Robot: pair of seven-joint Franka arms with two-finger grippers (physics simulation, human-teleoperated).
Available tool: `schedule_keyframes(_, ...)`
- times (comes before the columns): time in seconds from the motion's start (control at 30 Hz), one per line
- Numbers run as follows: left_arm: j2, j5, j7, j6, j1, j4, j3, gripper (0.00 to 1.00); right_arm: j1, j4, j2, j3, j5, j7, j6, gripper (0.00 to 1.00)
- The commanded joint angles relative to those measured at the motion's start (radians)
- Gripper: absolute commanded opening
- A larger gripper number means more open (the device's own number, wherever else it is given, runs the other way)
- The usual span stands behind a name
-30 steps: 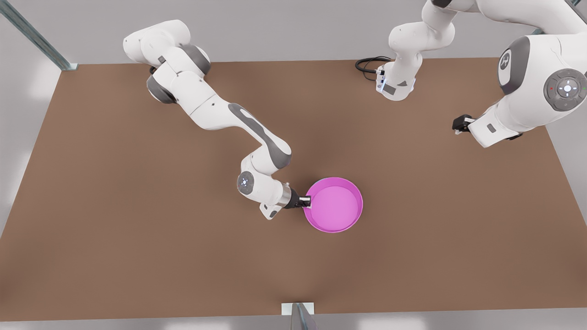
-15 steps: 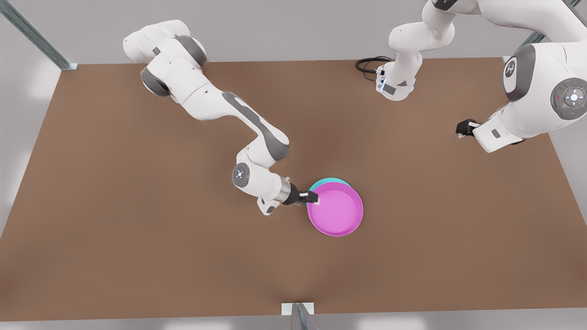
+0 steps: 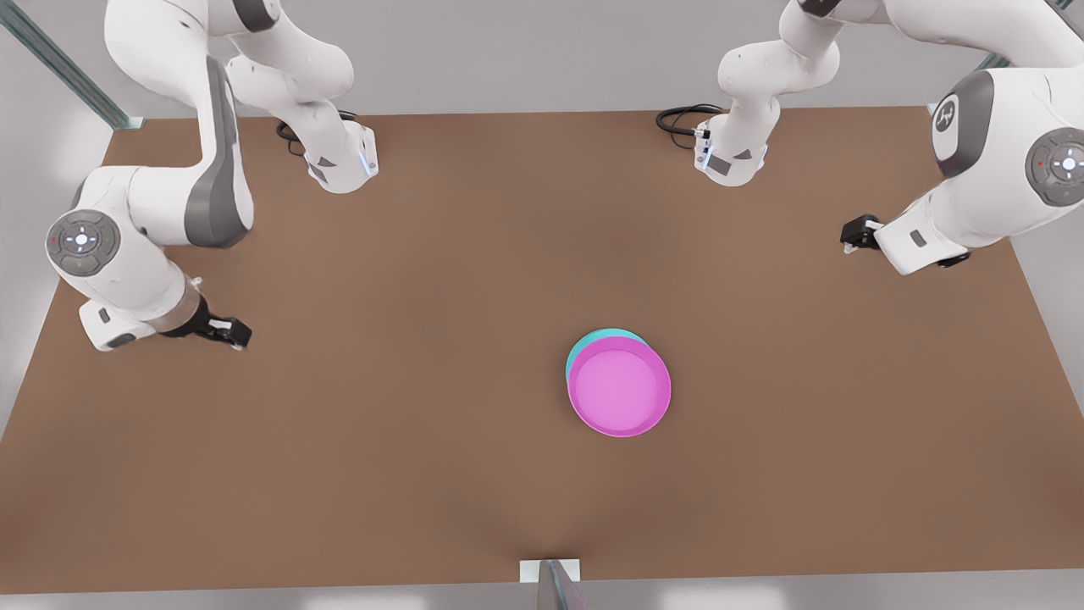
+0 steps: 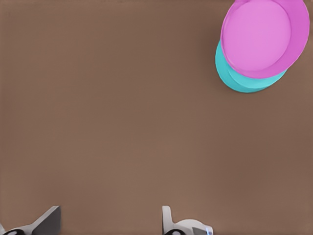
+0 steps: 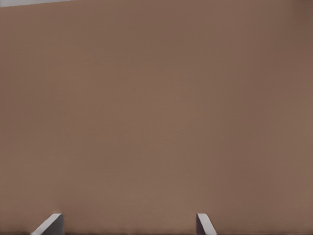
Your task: Flip the blue plate over with the left arm, and stack the pink plate on top of the blue plate with the right arm
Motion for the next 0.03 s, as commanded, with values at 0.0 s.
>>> schedule_keyframes(0.0,-0.001,-0.001,0.013,0.007,0.0,0.0,-0.001,1.0,-0.009,-0.007,-0.007,-0.004,0.06,-0.234,0.006,1.0)
